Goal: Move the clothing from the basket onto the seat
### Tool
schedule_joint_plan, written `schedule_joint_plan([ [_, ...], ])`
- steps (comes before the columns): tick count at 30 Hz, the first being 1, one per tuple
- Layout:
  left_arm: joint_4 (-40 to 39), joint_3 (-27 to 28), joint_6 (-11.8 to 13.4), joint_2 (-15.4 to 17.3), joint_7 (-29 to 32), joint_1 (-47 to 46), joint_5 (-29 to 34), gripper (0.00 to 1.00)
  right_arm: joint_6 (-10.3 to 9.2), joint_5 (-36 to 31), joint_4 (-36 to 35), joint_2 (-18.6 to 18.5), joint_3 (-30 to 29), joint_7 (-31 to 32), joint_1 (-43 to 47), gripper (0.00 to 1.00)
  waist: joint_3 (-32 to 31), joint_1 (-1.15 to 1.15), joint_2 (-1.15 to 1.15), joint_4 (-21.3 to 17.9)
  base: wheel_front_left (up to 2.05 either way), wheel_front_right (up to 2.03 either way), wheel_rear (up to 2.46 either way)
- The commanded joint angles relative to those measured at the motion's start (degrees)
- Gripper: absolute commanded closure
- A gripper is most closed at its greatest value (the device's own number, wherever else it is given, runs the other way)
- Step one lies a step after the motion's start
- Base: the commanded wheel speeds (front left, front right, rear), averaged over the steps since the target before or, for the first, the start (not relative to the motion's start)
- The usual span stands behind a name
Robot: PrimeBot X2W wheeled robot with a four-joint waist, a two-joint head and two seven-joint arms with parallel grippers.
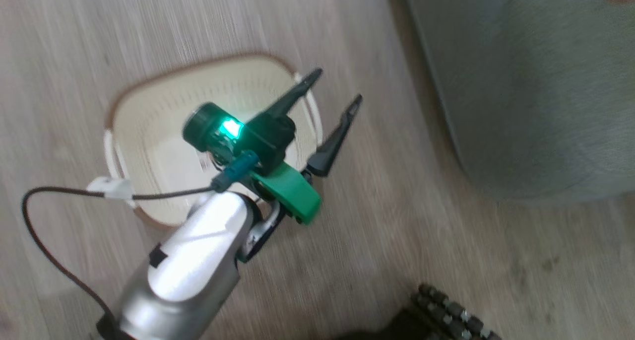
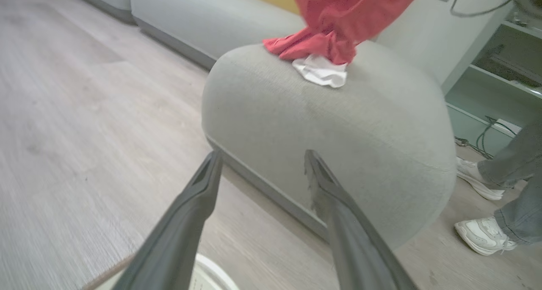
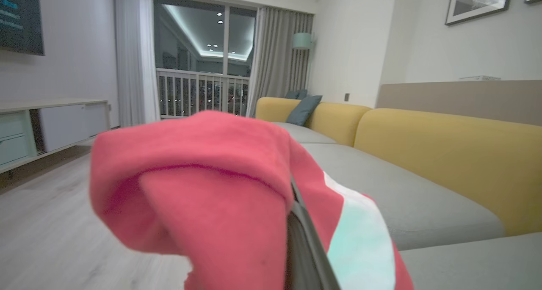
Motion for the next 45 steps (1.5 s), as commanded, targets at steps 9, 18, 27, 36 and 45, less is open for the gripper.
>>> schedule_joint_plan([
  [9, -4.3, 2.2, 2.3, 2.7, -0.3, 0.7, 1.3, 0.00, -0.02, 0.0, 20.7, -15.2, -17.3, -0.1, -27.5, 1.00, 20.3, -0.03, 0.00, 6.1, 0.00, 0.00, 0.00],
  [18, -10.5, 3.3, 5.7, 6.0, 2.2, 4.8, 1.9, 0.00, -0.02, -7.0, 37.4, -12.3, -30.6, -0.2, -27.4, 1.00, 28.8, -0.03, 0.00, 4.6, 0.00, 0.00, 0.00],
  [27, -14.4, 4.8, 7.9, 7.8, 3.3, 6.0, 2.0, 0.00, -0.02, -7.2, 30.9, -2.1, -34.5, -0.2, -24.3, 0.00, 28.6, -0.03, 0.00, 2.1, 0.00, 0.00, 0.00],
  [36, -12.0, 5.3, 6.8, 7.4, 1.3, 5.8, -0.2, 0.00, -0.02, -8.0, 23.5, -1.2, -27.6, -0.2, -14.9, 0.00, 21.2, -0.03, 0.00, 1.5, 0.00, 0.00, 0.00],
  [45, -0.9, 8.3, 4.8, 3.1, -5.0, 6.5, -5.5, 0.00, -0.02, -8.5, 7.0, 1.5, -16.7, -0.2, 7.2, 0.00, 4.9, -0.03, 0.00, 5.1, 0.00, 0.00, 0.00],
])
